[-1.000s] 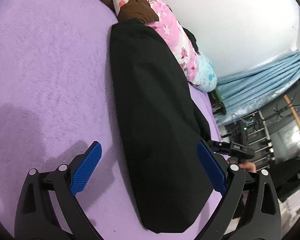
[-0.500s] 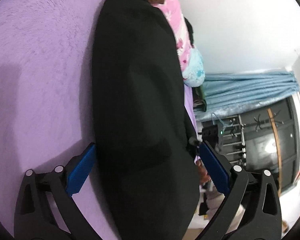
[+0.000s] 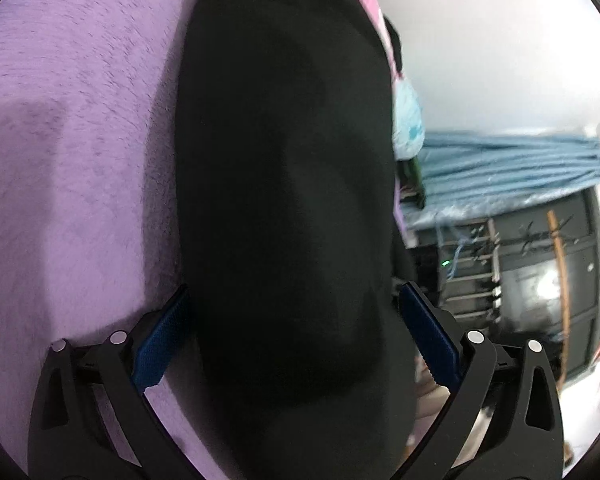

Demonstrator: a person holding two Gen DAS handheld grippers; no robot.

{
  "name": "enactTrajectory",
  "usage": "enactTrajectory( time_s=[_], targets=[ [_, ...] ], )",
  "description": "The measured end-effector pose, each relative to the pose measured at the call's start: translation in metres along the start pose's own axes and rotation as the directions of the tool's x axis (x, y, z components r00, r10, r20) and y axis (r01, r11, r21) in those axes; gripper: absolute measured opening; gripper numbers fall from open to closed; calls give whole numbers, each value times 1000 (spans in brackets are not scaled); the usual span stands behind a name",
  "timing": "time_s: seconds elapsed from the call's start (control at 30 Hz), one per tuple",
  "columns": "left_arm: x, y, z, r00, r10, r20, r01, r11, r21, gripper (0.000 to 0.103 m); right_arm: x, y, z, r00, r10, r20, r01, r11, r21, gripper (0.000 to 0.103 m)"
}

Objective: Fold large clothes
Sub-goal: 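Grasp the folded black jacket bundle with the left tool while the right tool grasps it too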

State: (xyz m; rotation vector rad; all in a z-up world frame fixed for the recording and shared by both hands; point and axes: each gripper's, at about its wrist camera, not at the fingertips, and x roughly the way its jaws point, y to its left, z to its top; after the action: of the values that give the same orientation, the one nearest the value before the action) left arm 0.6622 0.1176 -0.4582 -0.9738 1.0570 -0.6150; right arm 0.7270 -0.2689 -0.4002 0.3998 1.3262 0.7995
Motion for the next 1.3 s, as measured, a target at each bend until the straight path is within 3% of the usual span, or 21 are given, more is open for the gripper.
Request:
enactTrajectory(
  time_s=[0.17, 0.3, 0.37, 0.4, 0.43, 0.53, 0.63, 0.8, 0.93, 1.1, 1.3],
  targets=[
    [0, 1, -2, 1000, 1, 15, -1, 1000, -14, 96, 3, -2, -4, 1000, 4, 23, -4, 1000, -11, 96],
    [9, -9, -4, 1000, 23, -19, -23, 1000, -19, 95, 4, 2, -5, 1000, -5, 16, 5, 1000, -24, 93],
    [14, -14, -4, 999, 42, -32, -43, 999, -25, 93, 6, 7, -5, 1000, -9, 14, 10, 999, -45, 79],
    [15, -14, -3, 998, 54, -32, -55, 998, -35, 89, 8, 11, -4, 1000, 9, 4, -9, 998, -57, 59],
    [16, -14, -2, 998, 58, -31, -60, 997, -43, 82, 11, 13, -4, 1000, 23, -10, -23, 998, -52, 46],
    [14, -9, -2, 998, 51, -22, -53, 996, -77, 70, 14, 15, -2, 1000, 13, -12, -14, 999, -48, 44],
    [12, -4, -2, 1000, 16, -23, -18, 994, -106, 68, 13, 13, -2, 1000, 27, -11, -27, 999, -45, 43],
    [13, -5, 0, 999, 19, -43, -24, 995, -100, 66, 13, 7, -7, 999, 41, 1, -41, 998, -48, 40],
    [11, -4, 2, 998, 18, -53, -23, 996, -84, 56, 13, 4, -10, 998, 68, 0, -68, 997, -33, 29],
    [2, -11, -2, 999, 21, -33, -23, 999, -47, 37, 8, 25, -12, 1000, 27, 14, -26, 996, -80, 16],
    [-10, -29, -11, 999, -23, -29, 22, 999, -36, 31, -20, 44, -28, 995, 73, 73, -65, 993, -102, 12]
  ],
)
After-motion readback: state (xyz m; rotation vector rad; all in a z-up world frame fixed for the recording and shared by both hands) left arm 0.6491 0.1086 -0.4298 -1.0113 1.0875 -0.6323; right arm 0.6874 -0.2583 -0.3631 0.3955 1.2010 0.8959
